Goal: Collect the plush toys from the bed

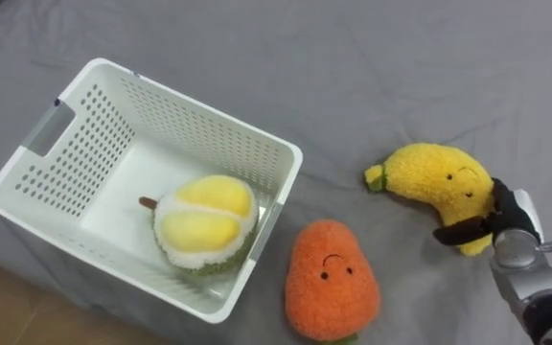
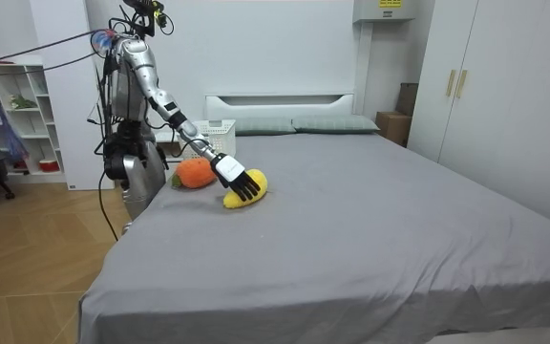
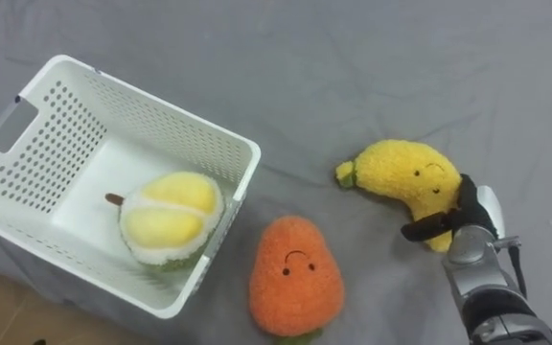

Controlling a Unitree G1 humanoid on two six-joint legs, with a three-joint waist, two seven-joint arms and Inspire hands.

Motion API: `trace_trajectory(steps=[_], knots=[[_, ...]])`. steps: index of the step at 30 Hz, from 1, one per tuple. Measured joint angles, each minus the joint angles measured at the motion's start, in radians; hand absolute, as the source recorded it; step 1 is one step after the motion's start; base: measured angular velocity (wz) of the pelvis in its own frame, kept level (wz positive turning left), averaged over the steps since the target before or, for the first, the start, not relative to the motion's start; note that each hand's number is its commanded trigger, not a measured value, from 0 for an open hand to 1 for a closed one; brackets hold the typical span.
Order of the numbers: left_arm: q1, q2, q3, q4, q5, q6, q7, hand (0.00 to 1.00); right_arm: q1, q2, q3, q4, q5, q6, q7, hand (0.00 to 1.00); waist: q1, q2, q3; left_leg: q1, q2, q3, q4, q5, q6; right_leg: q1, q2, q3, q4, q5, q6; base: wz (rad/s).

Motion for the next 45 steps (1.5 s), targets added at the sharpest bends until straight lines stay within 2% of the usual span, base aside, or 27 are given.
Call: trace_trajectory(steps=[3, 4, 5, 6, 7, 10, 17, 21, 29, 36, 37, 39, 41, 43, 45], knots=[[-0.003, 0.0, -0.007, 0.013, 0.0, -0.01, 0.0, 0.0, -0.001, 0.0, 0.0, 0.023, 0.0, -0.011, -0.008, 0.0, 0.01, 0.002, 0.0004, -0.001, 0.0, 0.0, 0.0, 0.0, 0.0, -0.001, 0.0, -0.003, 0.0, 0.0, 0.0, 0.0], [-0.003, 0.0, -0.007, 0.014, 0.001, -0.01, 0.0, 0.0, -0.001, 0.0, 0.0, 0.031, 0.0, -0.011, -0.008, 0.27, 0.014, 0.002, 0.0005, -0.001, 0.0, 0.0, 0.0, 0.0, 0.0, -0.001, 0.0, -0.004, 0.0, 0.0, 0.0, 0.0], [-0.003, -0.001, -0.007, 0.022, 0.0, -0.01, 0.0, 0.0, -0.002, 0.0, -0.002, 0.041, 0.001, -0.011, -0.008, 0.76, 0.019, 0.003, 0.0007, -0.001, 0.0, 0.0, -0.001, 0.0, 0.0, -0.001, 0.0, -0.003, 0.0, 0.0, 0.0, 0.0], [-0.003, -0.001, -0.007, 0.024, 0.0, -0.01, 0.0, 0.0, -0.005, 0.0, -0.002, 0.048, 0.001, -0.011, -0.008, 0.92, 0.021, 0.003, 0.0007, -0.001, 0.0, 0.0, -0.001, 0.0, 0.0, -0.001, -0.001, -0.003, 0.0, 0.0, 0.0, 0.0], [-0.004, -0.002, -0.007, 0.027, -0.001, -0.01, 0.0, 0.0, -0.016, 0.0, -0.002, 0.069, 0.001, -0.012, -0.008, 1.0, 0.022, 0.005, 0.0017, -0.001, 0.0, -0.001, 0.0, 0.0, 0.0, -0.001, -0.001, -0.004, 0.0, 0.0, 0.0, 0.0], [-0.004, -0.004, -0.01, 0.032, -0.022, -0.009, 0.0, 0.0, -0.046, -0.002, -0.002, 0.104, 0.005, -0.012, -0.015, 1.0, 0.021, 0.012, 0.0044, -0.006, -0.001, -0.004, 0.0, 0.001, 0.001, -0.004, -0.001, -0.011, 0.001, 0.0, 0.0, 0.03], [-0.006, -0.003, -0.06, 0.032, -0.038, -0.009, 0.003, 0.0, -0.065, -0.042, -0.003, 0.11, 0.025, -0.012, -0.055, 1.0, 0.019, 0.03, 0.0011, -0.036, -0.006, -0.022, -0.002, 0.015, -0.001, -0.033, -0.005, -0.025, 0.008, 0.0, 0.0, 0.07], [-0.006, -0.003, -0.094, 0.032, -0.038, -0.01, 0.003, 0.0, -0.065, -0.042, -0.003, 0.11, 0.038, -0.012, -0.05, 1.0, 0.021, 0.032, 0.0001, -0.037, -0.005, -0.026, -0.003, 0.016, -0.003, -0.032, -0.004, -0.026, 0.006, 0.0, 0.0, 0.03], [-0.005, -0.003, -0.097, 0.021, -0.043, -0.019, 0.002, 0.0, -0.059, -0.042, 0.007, 0.11, 0.076, -0.016, -0.049, 1.0, 0.016, 0.03, -0.0014, -0.031, -0.006, -0.027, -0.003, 0.018, -0.001, -0.031, -0.006, -0.029, 0.019, 0.0, 0.0, 0.0], [-0.002, -0.003, -0.095, 0.03, -0.042, -0.038, -0.005, 0.0, -0.041, -0.043, -0.046, 0.041, 0.029, -0.027, -0.053, 1.0, -0.016, 0.028, -0.0029, -0.018, -0.008, -0.025, -0.003, 0.021, 0.001, -0.019, -0.009, -0.027, 0.02, 0.0, 0.0, 0.0], [0.003, -0.003, -0.095, 0.029, -0.042, -0.039, -0.005, 0.0, -0.026, -0.043, -0.047, 0.009, 0.023, -0.032, -0.052, 1.0, -0.026, 0.028, -0.0058, -0.011, -0.007, -0.025, -0.003, 0.021, 0.001, -0.011, -0.009, -0.027, 0.02, 0.0, 0.0, 0.0], [0.005, -0.003, -0.092, 0.028, -0.041, -0.042, -0.006, 0.0, -0.015, -0.043, -0.047, -0.025, 0.017, -0.042, -0.052, 1.0, -0.038, 0.028, -0.0066, 0.0, -0.007, -0.023, -0.003, 0.021, 0.001, 0.0, -0.008, -0.026, 0.019, 0.0, 0.0, 0.0], [0.005, -0.003, -0.086, 0.025, -0.04, -0.05, -0.007, 0.0, -0.001, -0.044, -0.048, -0.049, 0.01, -0.043, -0.052, 1.0, -0.041, 0.026, -0.0104, 0.012, -0.007, -0.021, -0.004, 0.021, 0.001, 0.01, -0.008, -0.025, 0.02, 0.0, 0.0, -0.02], [0.008, -0.003, -0.073, 0.017, -0.038, -0.055, -0.007, 0.0, 0.032, -0.044, -0.047, -0.103, 0.009, -0.043, -0.052, 1.0, -0.039, 0.018, -0.0186, 0.026, -0.006, -0.014, -0.006, 0.021, 0.001, 0.021, -0.008, -0.018, 0.02, 0.0, 0.0, -0.08], [0.019, -0.001, -0.069, 0.004, -0.037, -0.054, -0.007, 0.0, 0.064, -0.044, -0.047, -0.161, 0.008, -0.04, -0.051, 1.0, -0.04, 0.013, -0.0231, 0.039, -0.005, -0.009, -0.009, 0.021, 0.001, 0.031, -0.008, -0.016, 0.02, 0.0, 0.0, -0.08]])
